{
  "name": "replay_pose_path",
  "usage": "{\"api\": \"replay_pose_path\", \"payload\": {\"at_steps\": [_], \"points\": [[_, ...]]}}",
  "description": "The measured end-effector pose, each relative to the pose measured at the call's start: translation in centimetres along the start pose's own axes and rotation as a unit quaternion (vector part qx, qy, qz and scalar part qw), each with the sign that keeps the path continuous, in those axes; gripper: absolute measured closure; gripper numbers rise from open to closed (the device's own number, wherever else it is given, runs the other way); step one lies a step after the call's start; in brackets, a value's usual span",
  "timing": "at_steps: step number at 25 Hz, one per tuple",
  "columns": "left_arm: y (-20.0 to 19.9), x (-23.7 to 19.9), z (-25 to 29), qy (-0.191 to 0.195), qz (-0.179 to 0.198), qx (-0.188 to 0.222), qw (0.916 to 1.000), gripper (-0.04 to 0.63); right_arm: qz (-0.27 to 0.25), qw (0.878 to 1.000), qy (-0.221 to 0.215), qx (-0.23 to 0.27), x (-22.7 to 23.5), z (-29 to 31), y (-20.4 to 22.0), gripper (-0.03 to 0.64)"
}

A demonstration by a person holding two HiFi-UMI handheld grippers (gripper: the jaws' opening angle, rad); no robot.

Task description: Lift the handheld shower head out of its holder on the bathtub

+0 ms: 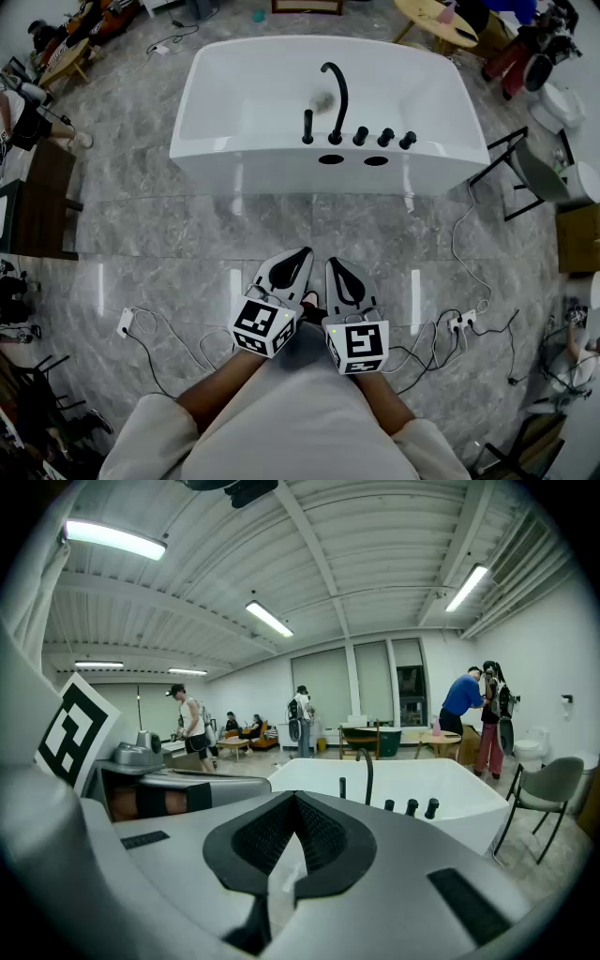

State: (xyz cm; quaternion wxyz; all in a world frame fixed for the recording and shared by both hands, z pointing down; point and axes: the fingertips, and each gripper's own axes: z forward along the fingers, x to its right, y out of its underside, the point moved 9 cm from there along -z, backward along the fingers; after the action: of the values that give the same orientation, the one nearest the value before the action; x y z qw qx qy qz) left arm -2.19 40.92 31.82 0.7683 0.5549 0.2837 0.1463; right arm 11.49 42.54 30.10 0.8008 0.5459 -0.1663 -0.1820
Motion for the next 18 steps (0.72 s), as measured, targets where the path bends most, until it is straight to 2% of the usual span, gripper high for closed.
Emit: {"api": "replay_pose_path", "payload": {"at_steps": [7, 12, 16, 18], "points": [[-0.9, -0.1, 0.0, -0.013, 0.043, 0.026, 0.9987, 0.59, -0.005, 1.0, -0.004, 0.006, 0.3, 0.4, -0.3, 0.6], [-1.0, 0.4, 0.1, -0.007, 0.066, 0.015, 0.9977, 0.591, 0.006, 1.0, -0.01, 0.016, 0.6, 0.0, -0.2, 0.598], [-0.4, 1.3, 0.7, 0.033, 0.033, -0.022, 0.9987, 0.591, 0.029, 0.999, -0.018, 0.027, 1.0, -0.2, 0.0, 0.598], [0.1, 1.5, 0.6, 0.035, 0.032, -0.033, 0.9983, 0.591, 0.042, 0.998, -0.025, 0.026, 0.9, -0.3, 0.3, 0.598]]}}
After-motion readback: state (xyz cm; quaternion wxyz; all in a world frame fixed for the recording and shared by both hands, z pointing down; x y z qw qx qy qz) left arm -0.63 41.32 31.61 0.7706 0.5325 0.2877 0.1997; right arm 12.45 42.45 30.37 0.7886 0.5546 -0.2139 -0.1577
